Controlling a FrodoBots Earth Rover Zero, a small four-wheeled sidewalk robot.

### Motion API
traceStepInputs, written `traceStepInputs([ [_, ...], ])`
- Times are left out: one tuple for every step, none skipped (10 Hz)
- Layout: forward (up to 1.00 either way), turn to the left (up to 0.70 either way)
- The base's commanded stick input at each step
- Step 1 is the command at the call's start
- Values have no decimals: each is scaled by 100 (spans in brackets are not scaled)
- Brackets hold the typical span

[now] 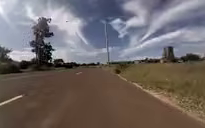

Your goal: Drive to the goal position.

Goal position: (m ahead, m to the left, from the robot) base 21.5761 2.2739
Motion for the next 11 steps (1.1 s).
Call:
traceStepInputs([
  [100, 0],
  [100, 0],
  [100, 0],
  [100, 0],
  [100, 0],
  [100, 0],
  [100, 0],
  [100, 0],
  [100, 0],
  [100, 0],
  [100, 0],
])
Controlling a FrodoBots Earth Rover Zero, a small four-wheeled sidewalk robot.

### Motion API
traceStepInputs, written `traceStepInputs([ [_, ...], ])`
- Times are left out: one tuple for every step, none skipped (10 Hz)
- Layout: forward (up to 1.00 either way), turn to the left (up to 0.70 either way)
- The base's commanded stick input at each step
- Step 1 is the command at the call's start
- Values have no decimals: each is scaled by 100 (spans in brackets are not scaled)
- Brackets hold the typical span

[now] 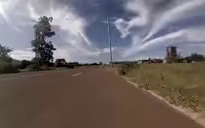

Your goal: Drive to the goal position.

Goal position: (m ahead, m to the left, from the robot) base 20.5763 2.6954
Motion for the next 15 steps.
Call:
traceStepInputs([
  [100, 0],
  [100, 0],
  [100, -13],
  [100, -33],
  [100, -40],
  [100, -40],
  [100, -13],
  [100, -3],
  [100, 0],
  [100, 0],
  [100, 0],
  [100, 0],
  [100, 0],
  [100, 0],
  [100, 0],
])
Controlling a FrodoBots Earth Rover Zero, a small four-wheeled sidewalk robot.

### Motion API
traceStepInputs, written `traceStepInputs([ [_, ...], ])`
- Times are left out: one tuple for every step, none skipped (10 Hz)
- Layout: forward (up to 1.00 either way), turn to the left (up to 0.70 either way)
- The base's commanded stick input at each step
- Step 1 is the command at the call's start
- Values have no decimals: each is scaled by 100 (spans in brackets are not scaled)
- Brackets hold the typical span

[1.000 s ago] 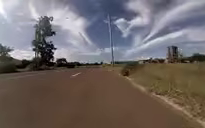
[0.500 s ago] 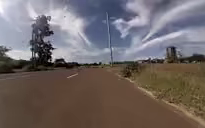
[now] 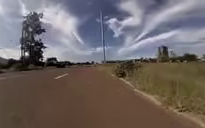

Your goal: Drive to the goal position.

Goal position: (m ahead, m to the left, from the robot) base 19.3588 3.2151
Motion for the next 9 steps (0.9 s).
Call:
traceStepInputs([
  [100, 0],
  [100, 0],
  [100, 0],
  [100, 0],
  [100, 0],
  [100, 0],
  [100, 0],
  [100, 0],
  [100, 0],
])
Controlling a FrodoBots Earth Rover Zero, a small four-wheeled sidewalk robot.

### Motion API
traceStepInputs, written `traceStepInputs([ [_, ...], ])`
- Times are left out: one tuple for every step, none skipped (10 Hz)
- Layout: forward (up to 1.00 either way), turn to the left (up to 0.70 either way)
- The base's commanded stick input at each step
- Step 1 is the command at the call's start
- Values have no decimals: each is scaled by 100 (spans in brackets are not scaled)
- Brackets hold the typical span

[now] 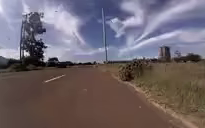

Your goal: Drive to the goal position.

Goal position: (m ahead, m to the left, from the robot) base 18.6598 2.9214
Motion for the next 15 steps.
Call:
traceStepInputs([
  [100, 0],
  [100, 0],
  [100, 0],
  [100, 0],
  [100, 0],
  [100, 0],
  [100, 0],
  [100, 0],
  [100, 0],
  [100, 0],
  [100, 0],
  [100, 0],
  [100, 0],
  [100, 0],
  [100, 0],
])
